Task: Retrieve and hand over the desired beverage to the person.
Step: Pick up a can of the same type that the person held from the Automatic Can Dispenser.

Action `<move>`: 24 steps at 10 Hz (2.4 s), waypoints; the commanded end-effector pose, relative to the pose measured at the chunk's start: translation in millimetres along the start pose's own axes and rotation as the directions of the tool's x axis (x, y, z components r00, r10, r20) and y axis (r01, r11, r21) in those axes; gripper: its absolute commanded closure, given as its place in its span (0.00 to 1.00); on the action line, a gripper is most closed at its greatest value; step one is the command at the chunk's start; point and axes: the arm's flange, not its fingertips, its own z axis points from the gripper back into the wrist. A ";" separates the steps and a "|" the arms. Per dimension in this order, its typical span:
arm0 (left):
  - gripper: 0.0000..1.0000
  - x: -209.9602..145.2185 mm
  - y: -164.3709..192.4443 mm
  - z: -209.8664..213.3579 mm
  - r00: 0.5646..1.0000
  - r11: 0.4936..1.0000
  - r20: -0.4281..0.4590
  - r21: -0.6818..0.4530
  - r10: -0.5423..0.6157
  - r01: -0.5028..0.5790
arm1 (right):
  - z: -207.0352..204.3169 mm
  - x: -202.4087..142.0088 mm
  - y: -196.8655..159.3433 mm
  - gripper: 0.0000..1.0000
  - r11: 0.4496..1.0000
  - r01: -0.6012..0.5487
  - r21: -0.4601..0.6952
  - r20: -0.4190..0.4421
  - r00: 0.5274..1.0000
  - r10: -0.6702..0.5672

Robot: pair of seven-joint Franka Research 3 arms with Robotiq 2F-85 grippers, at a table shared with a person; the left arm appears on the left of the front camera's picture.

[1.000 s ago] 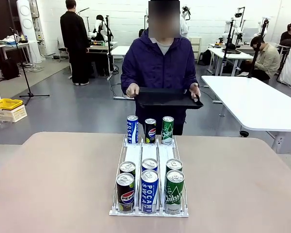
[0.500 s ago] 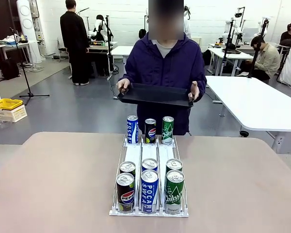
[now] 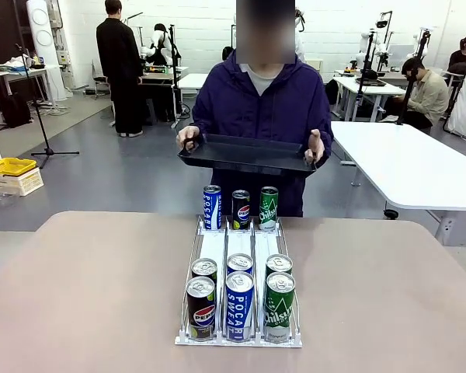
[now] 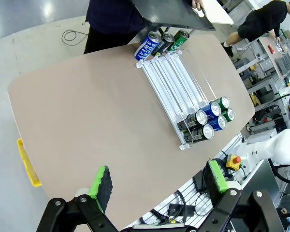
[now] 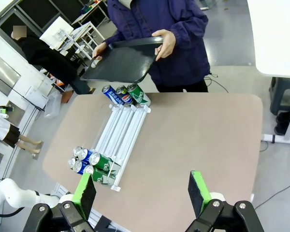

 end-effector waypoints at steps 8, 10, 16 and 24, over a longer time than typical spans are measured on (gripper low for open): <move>0.00 1.7 1.1 1.8 1.000 1.000 -0.001 -0.011 -0.014 0.014 | -0.1 3.1 -0.6 0.00 1.000 -0.014 0.026 0.012 1.000 0.014; 0.00 1.7 1.1 1.8 1.000 1.000 -0.001 -0.011 -0.014 0.014 | -0.1 3.1 -0.6 0.00 1.000 -0.014 0.026 0.012 1.000 0.014; 0.00 1.7 1.1 1.8 1.000 1.000 -0.001 -0.011 -0.014 0.014 | -0.1 3.1 -0.6 0.00 1.000 -0.014 0.026 0.012 1.000 0.014; 0.00 1.7 1.1 1.8 1.000 1.000 -0.001 -0.011 -0.014 0.014 | -0.1 3.1 -0.6 0.00 1.000 -0.014 0.026 0.012 1.000 0.014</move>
